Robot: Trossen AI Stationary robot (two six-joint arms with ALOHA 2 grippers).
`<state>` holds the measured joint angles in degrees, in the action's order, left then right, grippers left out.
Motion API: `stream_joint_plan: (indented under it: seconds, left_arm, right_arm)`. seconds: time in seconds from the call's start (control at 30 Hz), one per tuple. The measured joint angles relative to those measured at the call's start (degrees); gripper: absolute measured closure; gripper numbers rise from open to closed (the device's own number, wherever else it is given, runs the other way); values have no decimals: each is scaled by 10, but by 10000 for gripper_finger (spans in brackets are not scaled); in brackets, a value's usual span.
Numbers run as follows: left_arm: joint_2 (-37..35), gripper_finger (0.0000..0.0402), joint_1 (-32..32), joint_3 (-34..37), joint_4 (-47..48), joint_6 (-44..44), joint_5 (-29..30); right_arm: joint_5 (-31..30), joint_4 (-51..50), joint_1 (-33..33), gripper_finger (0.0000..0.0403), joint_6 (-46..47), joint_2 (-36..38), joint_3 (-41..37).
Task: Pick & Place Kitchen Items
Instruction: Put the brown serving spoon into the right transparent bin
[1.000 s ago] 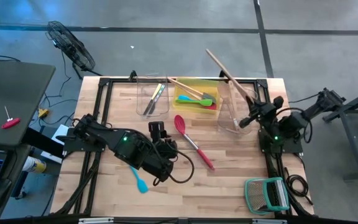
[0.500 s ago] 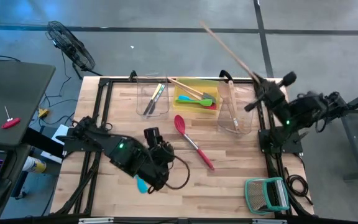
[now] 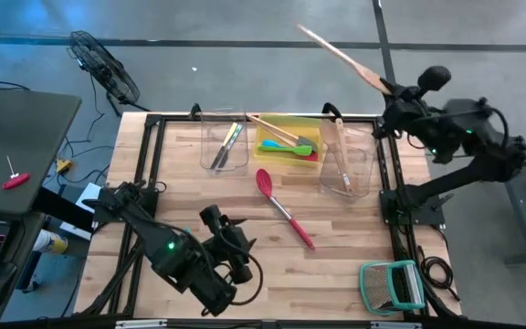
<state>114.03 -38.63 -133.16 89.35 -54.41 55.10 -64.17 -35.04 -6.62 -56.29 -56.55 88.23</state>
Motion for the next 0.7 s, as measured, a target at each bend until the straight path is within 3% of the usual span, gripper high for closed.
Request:
stream_joint_plan:
  seconds: [0.2,0.27,0.33,0.5,0.6,0.7]
  left_arm:
    - [32,160,0,0,-1,-47,45]
    - [40,160,4,0,-5,-58,59]
    - [45,160,6,0,-15,-66,60]
    - [55,160,21,0,-33,-66,64]
    - [59,160,29,0,-42,-44,59]
    - [64,160,30,1,-34,-38,50]
  right_arm:
    - [180,-340,127,399,175,-58,111]
    - [234,-387,149,399,203,-75,114]
    - [277,-373,148,399,207,-76,109]
    - [265,-408,134,399,246,-82,112]
    - [258,-456,150,399,315,-91,112]
    - [297,-546,175,399,411,-114,112]
